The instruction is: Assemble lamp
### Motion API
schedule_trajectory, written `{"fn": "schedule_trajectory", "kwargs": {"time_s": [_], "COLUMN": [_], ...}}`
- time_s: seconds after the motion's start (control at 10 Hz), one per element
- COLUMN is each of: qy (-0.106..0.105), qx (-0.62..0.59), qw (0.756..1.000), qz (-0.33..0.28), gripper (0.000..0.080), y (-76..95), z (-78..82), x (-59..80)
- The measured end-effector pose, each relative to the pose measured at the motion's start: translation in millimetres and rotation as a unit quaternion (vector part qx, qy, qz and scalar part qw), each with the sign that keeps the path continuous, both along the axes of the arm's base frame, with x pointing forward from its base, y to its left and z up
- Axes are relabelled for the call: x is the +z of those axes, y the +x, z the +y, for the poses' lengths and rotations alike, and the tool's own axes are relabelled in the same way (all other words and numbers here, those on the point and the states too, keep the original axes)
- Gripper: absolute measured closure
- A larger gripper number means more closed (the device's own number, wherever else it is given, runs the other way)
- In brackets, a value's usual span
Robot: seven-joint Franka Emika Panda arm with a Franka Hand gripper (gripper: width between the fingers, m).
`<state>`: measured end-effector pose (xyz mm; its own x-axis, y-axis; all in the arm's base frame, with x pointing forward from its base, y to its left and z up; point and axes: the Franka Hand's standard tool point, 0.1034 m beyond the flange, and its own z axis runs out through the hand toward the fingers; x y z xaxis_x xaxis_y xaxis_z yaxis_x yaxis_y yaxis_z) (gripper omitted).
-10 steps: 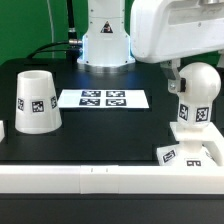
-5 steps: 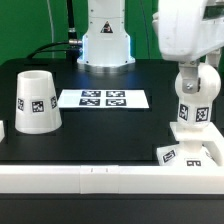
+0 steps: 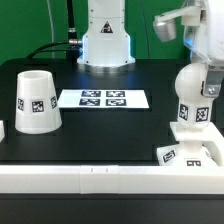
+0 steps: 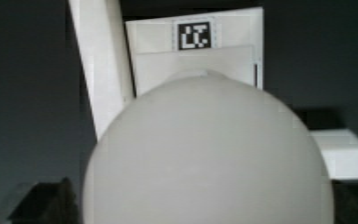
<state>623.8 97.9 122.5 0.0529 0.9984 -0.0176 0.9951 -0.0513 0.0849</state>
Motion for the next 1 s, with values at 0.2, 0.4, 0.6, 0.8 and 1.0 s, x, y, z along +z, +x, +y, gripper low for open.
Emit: {"fn": "schedule_trajectory", "kwargs": {"time_s": [0.2,0.4,0.6,0.8,1.0], "qy": [-0.012,-0.019,-0.019,-0.018,-0.017], "qx": [0.068,0.116,0.108,0.100,0.092], "qw": [0.998,0.993,0.994,0.995,0.996], "qz": [0.001,0.003,0.003,0.003,0.003], "gripper": [0.0101,0.0101,0.0191,0.0223,0.0223], "y": [-0.1,-0.1,0.0,0.0,0.1], "z": [-1.5,-4.3,-4.8,-5.2,-5.8], "x": [-0.9,-2.1,-2.0,-2.1,-2.1]}}
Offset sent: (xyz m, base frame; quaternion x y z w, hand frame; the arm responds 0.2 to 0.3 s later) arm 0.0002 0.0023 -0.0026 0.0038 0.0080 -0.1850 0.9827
